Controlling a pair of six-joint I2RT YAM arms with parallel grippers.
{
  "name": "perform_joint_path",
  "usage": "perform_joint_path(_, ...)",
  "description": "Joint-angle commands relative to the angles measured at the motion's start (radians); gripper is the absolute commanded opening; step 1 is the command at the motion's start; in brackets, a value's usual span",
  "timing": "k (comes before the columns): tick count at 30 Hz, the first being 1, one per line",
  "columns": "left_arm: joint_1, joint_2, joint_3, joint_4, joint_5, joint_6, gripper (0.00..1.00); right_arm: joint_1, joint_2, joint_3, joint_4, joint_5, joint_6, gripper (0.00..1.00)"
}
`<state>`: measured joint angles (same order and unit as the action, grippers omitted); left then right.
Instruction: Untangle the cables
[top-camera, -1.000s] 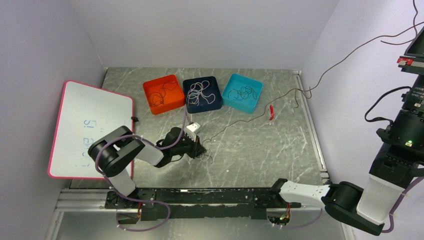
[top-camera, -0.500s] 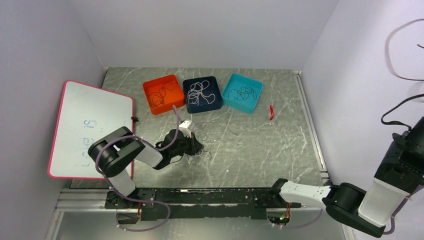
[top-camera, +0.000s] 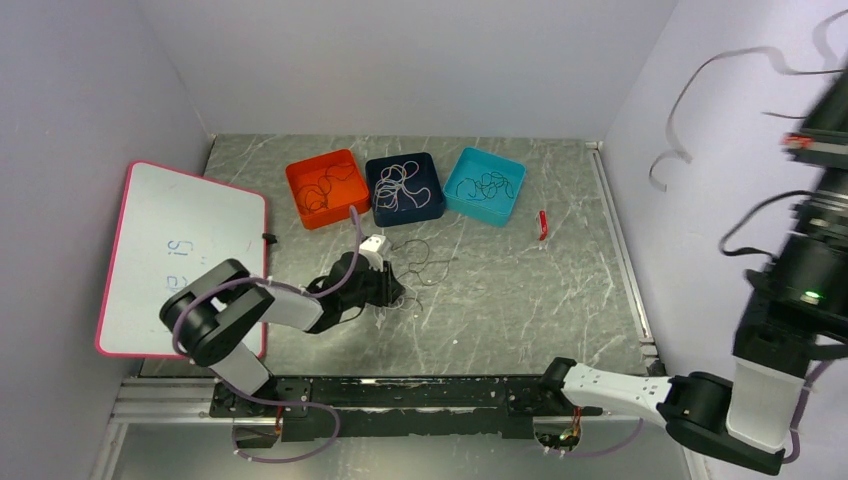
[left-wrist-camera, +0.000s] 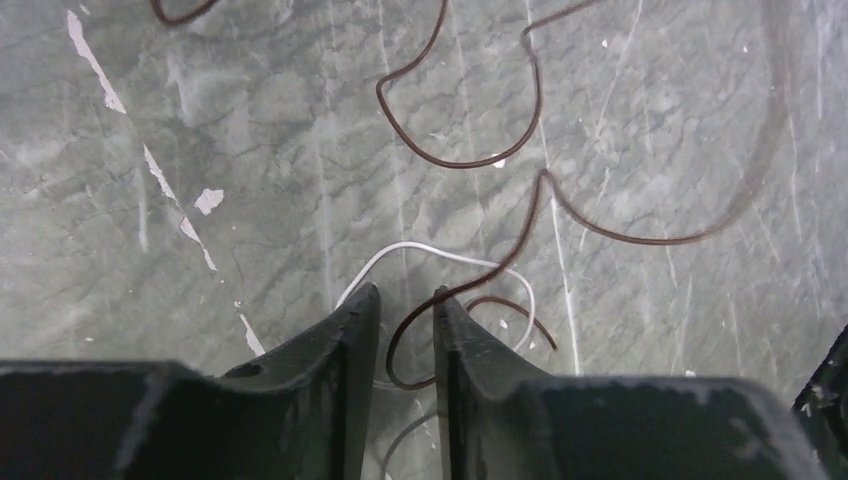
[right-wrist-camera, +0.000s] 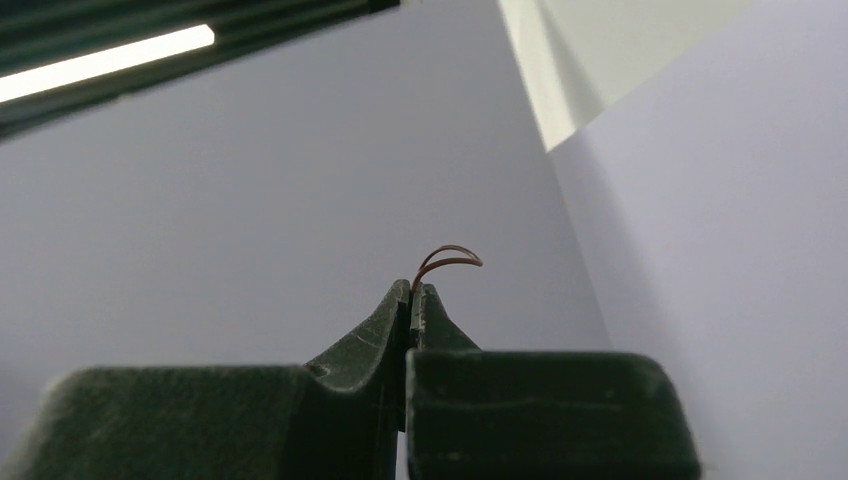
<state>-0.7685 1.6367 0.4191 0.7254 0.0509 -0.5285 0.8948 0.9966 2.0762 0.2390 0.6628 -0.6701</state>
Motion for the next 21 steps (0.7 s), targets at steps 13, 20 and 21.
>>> perform_joint_path(13, -0.046, -0.482, 0.076, -0.566, -0.216, 0.151, 0.87, 0.017, -0.06, -0.466, -0.455, 0.091, 0.567, 0.0)
perform_joint_path(20, -0.045, -0.712, 0.137, -0.652, -0.236, 0.235, 0.87, 0.015, -0.014, -0.537, -0.633, -0.011, 0.735, 0.0)
perform_joint_path(21, -0.045, -0.74, 0.151, -0.654, -0.23, 0.251, 0.87, 0.015, -0.002, -0.542, -0.657, -0.035, 0.752, 0.0)
